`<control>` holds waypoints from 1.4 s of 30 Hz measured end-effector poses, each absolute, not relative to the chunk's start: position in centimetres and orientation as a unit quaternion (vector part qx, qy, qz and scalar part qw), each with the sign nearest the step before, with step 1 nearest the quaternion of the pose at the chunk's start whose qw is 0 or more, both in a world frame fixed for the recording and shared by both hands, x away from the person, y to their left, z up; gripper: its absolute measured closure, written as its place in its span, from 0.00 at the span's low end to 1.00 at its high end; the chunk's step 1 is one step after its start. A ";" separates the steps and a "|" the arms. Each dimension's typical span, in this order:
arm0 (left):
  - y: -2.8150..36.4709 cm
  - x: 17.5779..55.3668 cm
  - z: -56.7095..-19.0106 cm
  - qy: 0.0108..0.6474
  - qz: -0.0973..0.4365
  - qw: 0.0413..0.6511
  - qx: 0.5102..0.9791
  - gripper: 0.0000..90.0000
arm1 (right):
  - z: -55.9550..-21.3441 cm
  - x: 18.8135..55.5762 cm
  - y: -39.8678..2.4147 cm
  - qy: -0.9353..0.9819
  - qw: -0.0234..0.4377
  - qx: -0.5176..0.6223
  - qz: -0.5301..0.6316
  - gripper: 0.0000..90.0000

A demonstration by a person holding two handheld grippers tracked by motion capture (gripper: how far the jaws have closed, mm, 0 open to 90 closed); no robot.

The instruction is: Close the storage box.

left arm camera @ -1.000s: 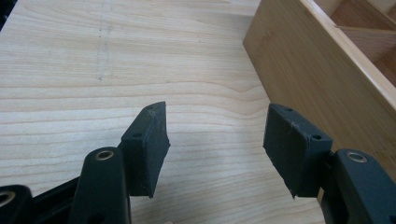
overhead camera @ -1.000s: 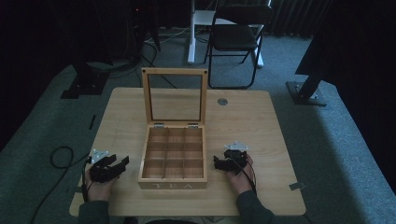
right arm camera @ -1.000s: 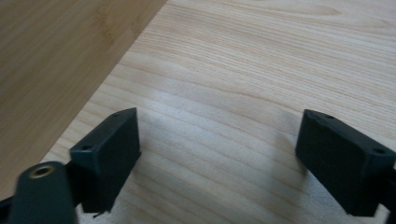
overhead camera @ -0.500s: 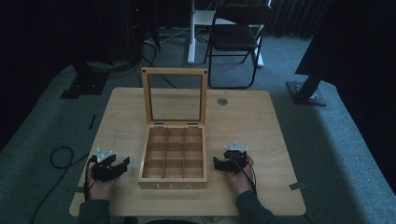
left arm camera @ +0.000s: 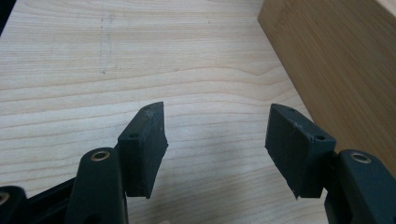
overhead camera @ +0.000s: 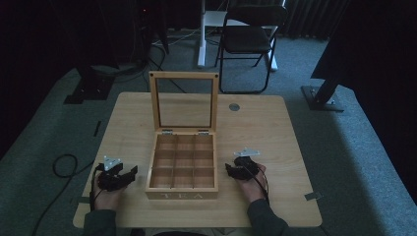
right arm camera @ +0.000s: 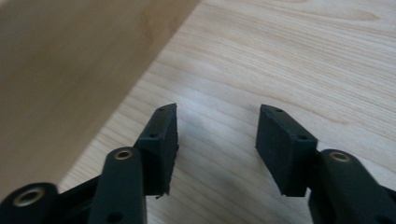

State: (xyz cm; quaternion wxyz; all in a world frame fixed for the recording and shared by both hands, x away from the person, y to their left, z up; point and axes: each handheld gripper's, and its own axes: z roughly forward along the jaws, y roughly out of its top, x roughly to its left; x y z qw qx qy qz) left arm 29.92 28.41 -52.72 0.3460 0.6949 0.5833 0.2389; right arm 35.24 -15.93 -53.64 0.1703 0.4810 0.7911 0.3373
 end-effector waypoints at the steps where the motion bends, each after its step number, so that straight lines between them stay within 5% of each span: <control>1: 28.4 29.9 -52.7 0.584 0.239 0.346 0.695 0.43 | -53.4 35.3 -15.9 0.789 0.164 0.481 0.345 0.54; 42: 28.2 30.0 -53.1 0.589 0.229 0.331 0.701 0.43 | -45.3 40.6 -12.8 0.772 0.214 0.433 0.413 0.48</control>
